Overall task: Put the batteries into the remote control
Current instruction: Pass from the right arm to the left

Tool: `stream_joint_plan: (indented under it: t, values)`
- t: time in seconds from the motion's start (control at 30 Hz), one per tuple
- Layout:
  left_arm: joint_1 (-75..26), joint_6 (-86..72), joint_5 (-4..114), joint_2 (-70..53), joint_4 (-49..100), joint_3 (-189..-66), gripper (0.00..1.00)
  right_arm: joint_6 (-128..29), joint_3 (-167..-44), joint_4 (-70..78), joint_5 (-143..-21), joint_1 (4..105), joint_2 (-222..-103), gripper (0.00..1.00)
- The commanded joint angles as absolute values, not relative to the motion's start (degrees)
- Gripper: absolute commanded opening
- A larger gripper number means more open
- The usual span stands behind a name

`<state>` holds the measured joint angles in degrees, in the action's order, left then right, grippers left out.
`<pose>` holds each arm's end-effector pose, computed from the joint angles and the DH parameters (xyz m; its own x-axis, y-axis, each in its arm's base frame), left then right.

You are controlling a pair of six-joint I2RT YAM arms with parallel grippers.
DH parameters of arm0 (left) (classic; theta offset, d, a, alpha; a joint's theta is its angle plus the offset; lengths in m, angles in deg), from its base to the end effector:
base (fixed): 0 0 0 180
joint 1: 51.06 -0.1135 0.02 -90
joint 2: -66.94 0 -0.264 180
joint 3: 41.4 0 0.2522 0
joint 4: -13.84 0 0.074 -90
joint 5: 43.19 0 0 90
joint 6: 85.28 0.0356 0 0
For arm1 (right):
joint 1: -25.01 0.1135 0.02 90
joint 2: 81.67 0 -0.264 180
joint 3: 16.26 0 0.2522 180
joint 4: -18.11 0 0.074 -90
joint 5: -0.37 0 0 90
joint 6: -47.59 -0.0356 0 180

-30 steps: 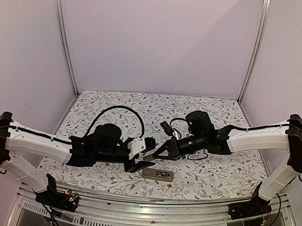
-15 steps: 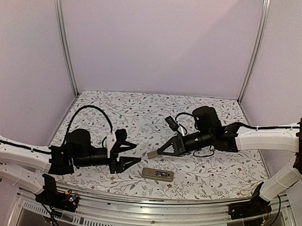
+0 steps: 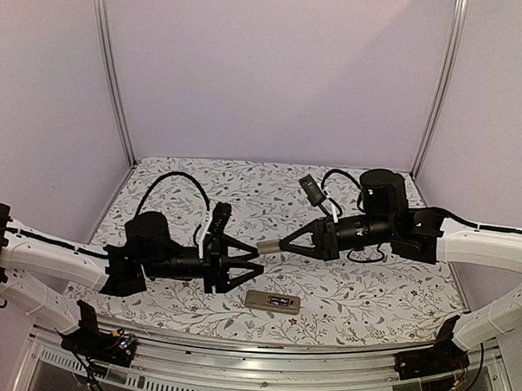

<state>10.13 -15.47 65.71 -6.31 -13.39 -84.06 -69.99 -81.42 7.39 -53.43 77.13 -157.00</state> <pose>0.1193 -0.2408 0.2316 -0.3664 -0.0114 -0.9304 0.9145 0.1797 -0.3624 0.1660 0.2476 0.2877 -0.6458 -0.2217 -0.7306 -0.7635 0.1835 0.6192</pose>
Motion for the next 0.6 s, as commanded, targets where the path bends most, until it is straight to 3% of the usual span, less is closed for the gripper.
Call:
stream_joint_plan:
  t: [0.0,0.4,0.57]
  values:
    - [9.44,-19.95,68.84,-7.20,-18.74,-85.43,0.54,-66.05,-81.19,8.19,-52.87,77.74,-155.20,0.09]
    - [8.62,-20.97,69.14,-8.21,-21.17,-86.20,0.39,-64.91,-80.91,9.39,-50.28,78.09,-154.66,0.09]
    - [8.57,-20.96,69.91,-9.19,-20.59,-86.97,0.26,-64.90,-81.00,9.86,-49.83,78.09,-154.68,0.10]
